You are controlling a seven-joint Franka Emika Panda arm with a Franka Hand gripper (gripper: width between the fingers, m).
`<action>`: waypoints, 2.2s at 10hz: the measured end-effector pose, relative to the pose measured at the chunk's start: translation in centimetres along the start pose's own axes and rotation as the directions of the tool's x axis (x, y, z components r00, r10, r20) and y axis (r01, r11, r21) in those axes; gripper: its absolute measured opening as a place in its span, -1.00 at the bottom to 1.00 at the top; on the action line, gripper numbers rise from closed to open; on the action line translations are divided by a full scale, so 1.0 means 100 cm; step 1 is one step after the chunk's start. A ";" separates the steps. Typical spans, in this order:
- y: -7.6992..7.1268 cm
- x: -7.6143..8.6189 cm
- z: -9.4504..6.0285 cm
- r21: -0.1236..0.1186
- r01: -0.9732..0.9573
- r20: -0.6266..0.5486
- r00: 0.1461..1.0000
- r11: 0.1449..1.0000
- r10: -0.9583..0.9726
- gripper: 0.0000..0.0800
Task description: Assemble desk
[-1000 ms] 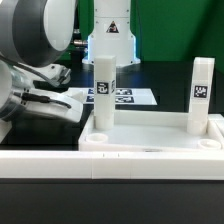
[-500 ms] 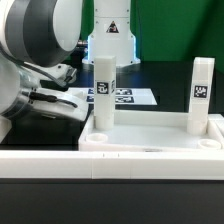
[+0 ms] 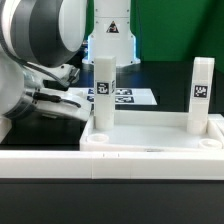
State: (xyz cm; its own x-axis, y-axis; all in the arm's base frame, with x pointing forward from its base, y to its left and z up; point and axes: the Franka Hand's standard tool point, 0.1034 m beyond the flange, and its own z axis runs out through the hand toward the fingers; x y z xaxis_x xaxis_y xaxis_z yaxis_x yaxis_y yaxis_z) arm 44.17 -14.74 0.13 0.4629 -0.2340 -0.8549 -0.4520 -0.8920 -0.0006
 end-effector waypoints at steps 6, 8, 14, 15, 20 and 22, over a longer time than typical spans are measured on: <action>0.001 0.000 -0.002 0.000 0.005 -0.003 1.000 1.000 -0.005 -0.28; 0.002 0.001 -0.016 -0.024 0.053 -0.029 0.998 0.998 -0.054 -0.28; -0.012 -0.014 -0.079 -0.048 0.129 -0.122 0.983 0.990 -0.134 -0.27; -0.012 -0.011 -0.081 -0.052 0.129 -0.145 0.980 0.990 -0.135 -0.27; -0.026 -0.013 -0.129 -0.082 0.148 -0.336 0.927 0.986 -0.167 -0.27; -0.034 -0.016 -0.147 -0.096 0.150 -0.451 0.875 0.984 -0.178 -0.27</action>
Offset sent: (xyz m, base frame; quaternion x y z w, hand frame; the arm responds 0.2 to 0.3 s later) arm 0.0001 -0.0008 -0.0017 -0.0002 0.0046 -0.0041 1.0000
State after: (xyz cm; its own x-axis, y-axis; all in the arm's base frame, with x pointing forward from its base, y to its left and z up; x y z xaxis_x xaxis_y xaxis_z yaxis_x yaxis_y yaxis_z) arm 56.19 -17.00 9.12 0.8290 -0.2206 -0.5139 -0.3019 -0.9500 -0.0792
